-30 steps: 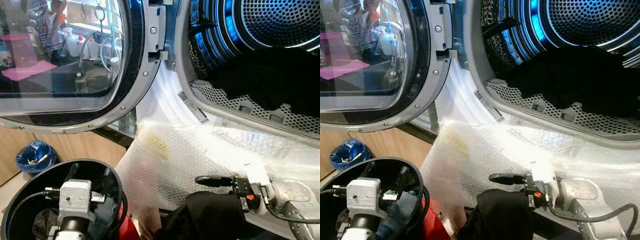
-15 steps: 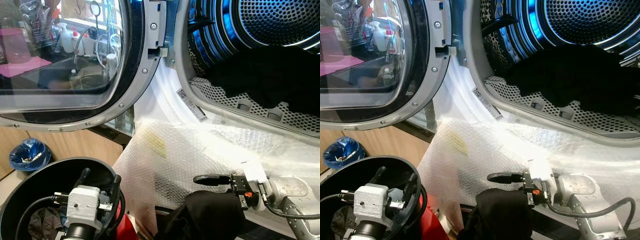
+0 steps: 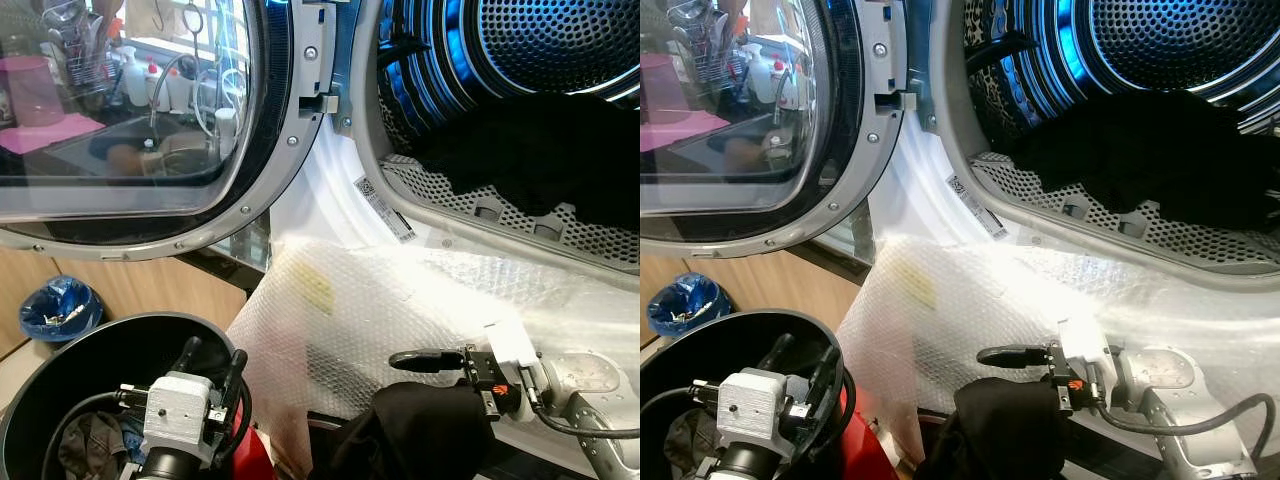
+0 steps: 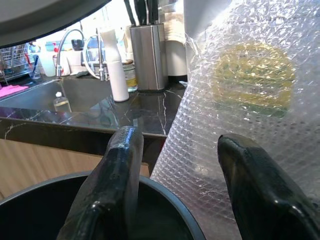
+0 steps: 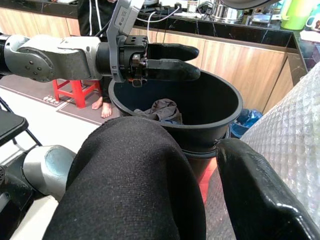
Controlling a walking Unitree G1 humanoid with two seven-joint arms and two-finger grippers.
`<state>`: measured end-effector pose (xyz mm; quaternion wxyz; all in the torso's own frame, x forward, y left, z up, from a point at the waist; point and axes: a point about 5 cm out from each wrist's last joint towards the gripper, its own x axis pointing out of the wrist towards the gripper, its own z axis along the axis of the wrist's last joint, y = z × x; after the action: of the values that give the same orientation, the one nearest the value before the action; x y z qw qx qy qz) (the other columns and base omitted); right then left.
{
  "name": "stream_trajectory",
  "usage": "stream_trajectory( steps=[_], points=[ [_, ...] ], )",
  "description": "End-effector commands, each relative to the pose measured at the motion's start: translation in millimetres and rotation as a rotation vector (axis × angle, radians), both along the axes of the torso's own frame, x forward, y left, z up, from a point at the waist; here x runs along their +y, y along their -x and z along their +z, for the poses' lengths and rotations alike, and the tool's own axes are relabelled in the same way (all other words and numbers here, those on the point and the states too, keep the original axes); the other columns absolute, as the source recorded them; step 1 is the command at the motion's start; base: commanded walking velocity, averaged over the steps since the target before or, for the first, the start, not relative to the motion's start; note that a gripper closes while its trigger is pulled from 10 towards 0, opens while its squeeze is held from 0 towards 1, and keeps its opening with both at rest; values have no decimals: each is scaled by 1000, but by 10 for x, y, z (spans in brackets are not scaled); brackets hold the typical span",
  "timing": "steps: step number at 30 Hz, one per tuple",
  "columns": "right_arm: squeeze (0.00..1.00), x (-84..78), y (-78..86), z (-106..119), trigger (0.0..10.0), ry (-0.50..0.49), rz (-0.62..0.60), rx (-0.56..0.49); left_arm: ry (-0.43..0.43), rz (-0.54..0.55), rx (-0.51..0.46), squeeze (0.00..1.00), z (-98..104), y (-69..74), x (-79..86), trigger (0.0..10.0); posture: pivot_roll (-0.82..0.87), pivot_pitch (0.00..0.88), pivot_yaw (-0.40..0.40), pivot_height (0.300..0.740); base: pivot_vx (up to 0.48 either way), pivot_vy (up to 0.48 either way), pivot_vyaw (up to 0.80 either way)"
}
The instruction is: Clothes washing
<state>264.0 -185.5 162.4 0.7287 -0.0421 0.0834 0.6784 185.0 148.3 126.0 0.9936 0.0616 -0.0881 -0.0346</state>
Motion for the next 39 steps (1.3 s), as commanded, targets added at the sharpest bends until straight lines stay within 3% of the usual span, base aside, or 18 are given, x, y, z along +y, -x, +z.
stream_trajectory(
  steps=[1, 20, 26, 27, 28, 29, 30, 31, 33, 34, 38, 39],
  points=[
    [0, -41, -12, 98, 10000, 17, 4, -37, -13, -20, 6, 0, 8, 17, -51, 0, 104, 79, -82, 740, 0, 0, 0],
    [0, -28, -40, 121, 10000, 25, 26, -38, -6, -40, 19, 0, -9, 44, -105, 0, 109, 82, -92, 740, 0, 0, 0],
    [0, -17, -49, 115, 10000, 30, 36, -39, -25, -159, 57, 0, -19, 72, -204, 0, 115, 75, -92, 740, 0, 0, 0],
    [0, -15, -49, 113, 10000, 32, 40, -38, -33, -229, 68, 0, 11, 116, -267, 1451, 119, 70, -91, 740, 0, 0, 0],
    [0, -15, -49, 112, 10000, 33, 42, -38, -36, -246, 70, 0, 20, 127, -282, 1451, 119, 70, -91, 740, 0, 0, 0],
    [0, -16, -52, 110, 10000, 33, 42, -38, -22, -302, 100, 0, 20, 155, -326, 8941, 125, 67, -90, 740, 0, 0, 0],
    [0, -16, -52, 110, 10000, 33, 42, -38, -22, -302, 100, 0, 20, 155, -326, 8941, 125, 67, -90, 740, 0, 0, 0],
    [0, -15, -59, 104, 10000, 35, 44, -37, -36, -474, 166, 0, 29, 235, -446, 10000, 128, 66, -92, 740, 0, 0, 0],
    [0, -10, -67, 96, 10000, 38, 47, -35, -4, -610, 217, 0, 67, 304, -532, 10000, 128, 66, -92, 740, 0, 0, 0],
    [0, -1, -72, 91, 10000, 40, 49, -35, 0, -660, 225, 1000, 98, 310, -556, 10000, 133, 64, -92, 740, 0, 0, 0],
    [0, 15, -81, 88, 10000, 40, 54, -37, -29, -746, 226, 1000, 165, 309, -600, 10000, 133, 64, -92, 740, 0, 0, 0],
    [0, 20, -87, 91, 10000, 38, 55, -38, -69, -759, 201, 1000, 204, 281, -612, 10000, 133, 68, -91, 740, 0, 0, 0]
  ],
)
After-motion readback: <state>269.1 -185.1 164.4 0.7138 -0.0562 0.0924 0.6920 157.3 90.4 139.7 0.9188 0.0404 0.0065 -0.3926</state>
